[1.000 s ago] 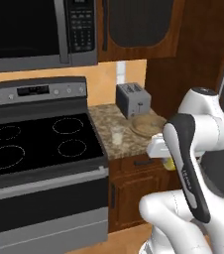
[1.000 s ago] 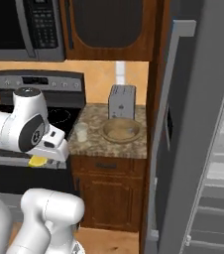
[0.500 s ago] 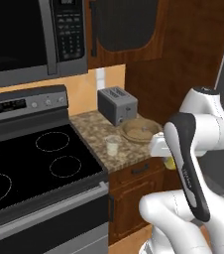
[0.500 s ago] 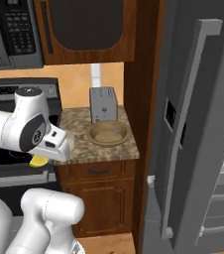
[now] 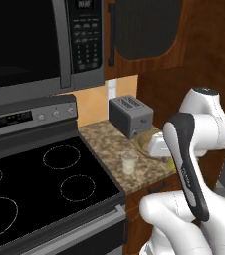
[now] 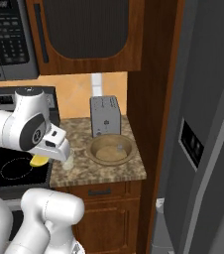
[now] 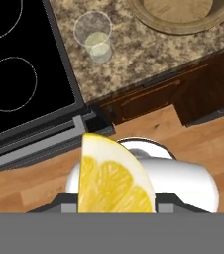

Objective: Grab a lemon wedge from the fridge and one ice cube from the ice bowl, and put them in the glass of lemonade.

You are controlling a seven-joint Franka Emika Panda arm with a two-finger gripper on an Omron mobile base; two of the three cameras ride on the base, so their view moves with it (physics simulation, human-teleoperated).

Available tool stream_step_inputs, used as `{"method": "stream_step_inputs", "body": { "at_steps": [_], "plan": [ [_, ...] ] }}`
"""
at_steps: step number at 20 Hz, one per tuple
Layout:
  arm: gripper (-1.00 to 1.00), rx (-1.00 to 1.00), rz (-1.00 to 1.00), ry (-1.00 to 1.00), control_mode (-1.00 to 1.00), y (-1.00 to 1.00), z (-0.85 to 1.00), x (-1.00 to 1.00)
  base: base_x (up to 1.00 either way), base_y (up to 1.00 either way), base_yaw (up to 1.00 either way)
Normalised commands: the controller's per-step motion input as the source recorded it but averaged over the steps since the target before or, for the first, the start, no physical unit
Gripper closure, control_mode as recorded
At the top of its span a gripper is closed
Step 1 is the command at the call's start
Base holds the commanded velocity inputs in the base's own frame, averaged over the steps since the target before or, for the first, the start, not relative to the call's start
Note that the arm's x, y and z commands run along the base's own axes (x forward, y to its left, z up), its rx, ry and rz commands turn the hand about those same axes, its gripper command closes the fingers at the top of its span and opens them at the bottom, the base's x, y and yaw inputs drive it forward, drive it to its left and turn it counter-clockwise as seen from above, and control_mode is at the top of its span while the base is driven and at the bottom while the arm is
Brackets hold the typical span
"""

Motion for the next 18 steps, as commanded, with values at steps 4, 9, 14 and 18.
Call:
{"method": "stream_step_inputs", "body": {
  "at_steps": [4,9,14,18],
  "plan": [
    [1.0,0.0,0.0,0.0,1.0,0.0,0.0,0.0,0.0,0.0,0.0],
    [1.0,0.0,0.0,0.0,-1.0,0.08,-0.08,0.4,0.0,0.0,0.0],
    [1.0,0.0,0.01,0.0,-1.0,0.32,-0.36,1.0,0.0,0.0,0.0],
    [1.0,-0.05,0.0,0.07,-1.0,0.57,-0.62,1.0,0.0,0.0,0.0]
  ]
}}
